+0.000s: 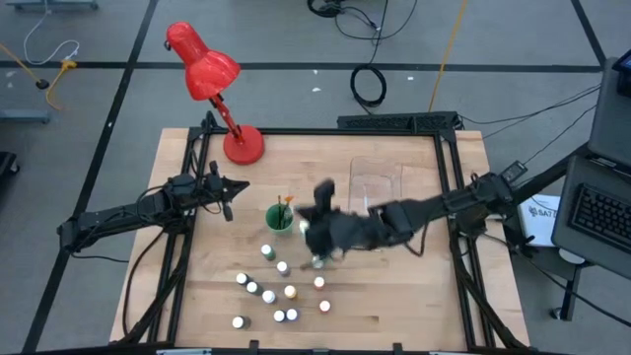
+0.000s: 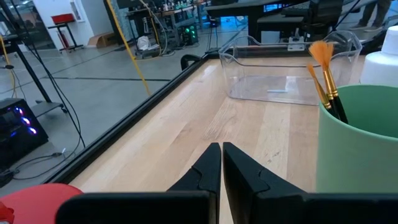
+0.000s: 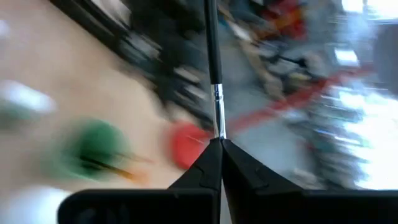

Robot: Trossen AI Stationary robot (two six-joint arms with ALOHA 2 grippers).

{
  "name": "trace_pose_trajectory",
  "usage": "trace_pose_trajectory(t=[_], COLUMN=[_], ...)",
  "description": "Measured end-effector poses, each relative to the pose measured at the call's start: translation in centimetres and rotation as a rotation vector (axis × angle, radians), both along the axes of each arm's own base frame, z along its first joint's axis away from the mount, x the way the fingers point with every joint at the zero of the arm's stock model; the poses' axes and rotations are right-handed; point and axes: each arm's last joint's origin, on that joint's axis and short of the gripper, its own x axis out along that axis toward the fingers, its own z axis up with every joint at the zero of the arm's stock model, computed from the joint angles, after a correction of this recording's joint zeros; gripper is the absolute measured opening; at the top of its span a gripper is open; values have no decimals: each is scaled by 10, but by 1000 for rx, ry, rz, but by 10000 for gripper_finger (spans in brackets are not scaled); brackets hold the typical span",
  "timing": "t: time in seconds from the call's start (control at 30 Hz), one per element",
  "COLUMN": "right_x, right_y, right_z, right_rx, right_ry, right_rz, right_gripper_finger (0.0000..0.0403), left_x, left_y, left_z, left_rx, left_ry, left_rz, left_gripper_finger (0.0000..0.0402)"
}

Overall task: Pick & Place Paint Supplies
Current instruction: Put the bottom silver paintbrush into the green cup

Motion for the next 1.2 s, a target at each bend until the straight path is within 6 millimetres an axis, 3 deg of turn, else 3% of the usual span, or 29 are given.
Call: trace_pose_trajectory(t=[0.1,0.3,0.47,0.67,0.9,1.2], right_x=[10,31,39,40,36,35], right_y=[-20,-38,-41,-38,-17,-16], right_z=[-4,-46,-76,-99,-114,-121], right_rx=[-214,-555,-623,-669,-831,-869], right_ry=[61,326,439,455,515,498], right_rz=[-147,-373,-328,-268,-165,-146], right_gripper_finger=[0,0,0,0,0,0], left_x=[0,0,0,0,0,0], left_y=[0,0,0,0,0,0], left_z=[0,0,0,0,0,0], left_rx=[8,21,20,16,17,16], left_ry=[3,7,4,4,4,4], left_rz=[-1,-3,1,2,2,3], left_gripper_finger=[21,21,21,21,21,21])
